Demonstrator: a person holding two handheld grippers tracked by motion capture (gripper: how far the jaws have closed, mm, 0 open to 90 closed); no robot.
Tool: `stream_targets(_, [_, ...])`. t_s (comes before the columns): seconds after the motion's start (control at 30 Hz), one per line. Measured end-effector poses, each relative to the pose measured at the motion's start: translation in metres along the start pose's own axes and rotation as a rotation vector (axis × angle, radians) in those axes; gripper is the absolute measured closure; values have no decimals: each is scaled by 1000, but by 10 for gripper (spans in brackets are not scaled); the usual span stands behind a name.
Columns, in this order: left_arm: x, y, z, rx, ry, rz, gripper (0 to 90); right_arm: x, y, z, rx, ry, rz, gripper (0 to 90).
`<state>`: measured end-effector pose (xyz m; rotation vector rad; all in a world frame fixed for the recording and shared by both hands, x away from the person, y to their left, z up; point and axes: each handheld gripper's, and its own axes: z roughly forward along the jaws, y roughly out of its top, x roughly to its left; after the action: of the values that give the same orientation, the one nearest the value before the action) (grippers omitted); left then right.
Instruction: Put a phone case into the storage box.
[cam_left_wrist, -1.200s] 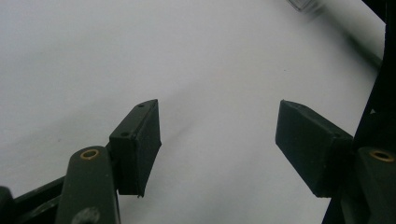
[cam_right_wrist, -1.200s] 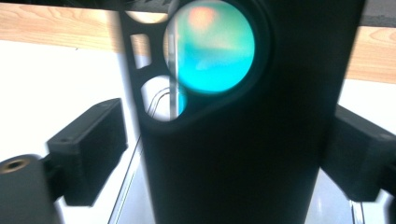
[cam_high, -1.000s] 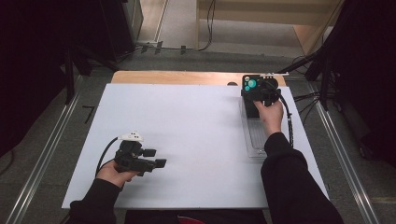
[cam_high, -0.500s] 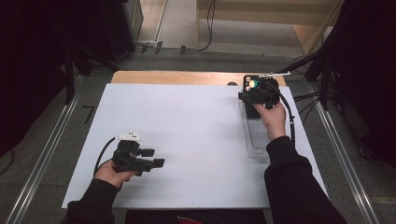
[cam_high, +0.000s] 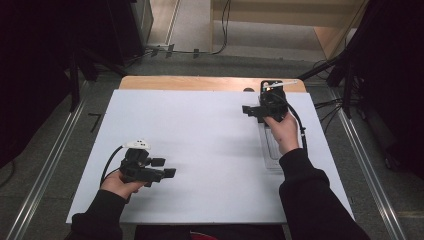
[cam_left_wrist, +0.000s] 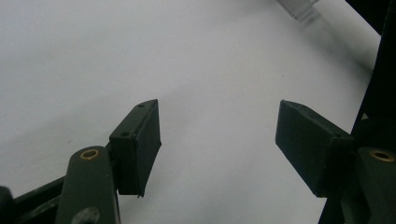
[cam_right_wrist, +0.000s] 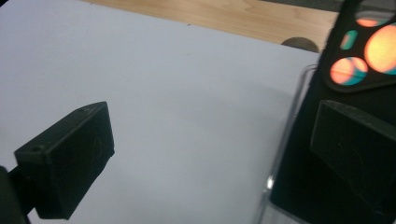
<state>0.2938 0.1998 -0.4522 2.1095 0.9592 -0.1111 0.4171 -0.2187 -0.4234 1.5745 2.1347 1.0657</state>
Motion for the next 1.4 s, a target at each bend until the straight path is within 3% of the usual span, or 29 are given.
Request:
stream_targets(0.23, [1, 2, 1, 3, -6, 4, 309, 18, -5, 8, 50, 38, -31, 0])
stream_targets(0.4, [3, 3, 2, 7, -8, 8, 309, 28, -11, 12, 84, 141, -22, 0])
stream_targets(0.43, [3, 3, 2, 7, -6, 6, 309, 30, -13, 12, 91, 154, -25, 86])
stream_targets(0.47, [3, 3, 2, 6, -6, 4, 309, 32, -15, 11, 97, 146, -25, 146])
stream_targets(0.83, [0, 5, 2, -1, -29, 10, 309, 51, -32, 6, 203, 196, -106, 146])
stream_targets(1.23, [-1, 5, 3, 10, -28, 13, 309, 67, -54, -11, 209, 249, -143, 164])
stream_targets(1.4, [-1, 4, 4, 6, -39, 15, 309, 71, -63, -16, 225, 262, -185, 187])
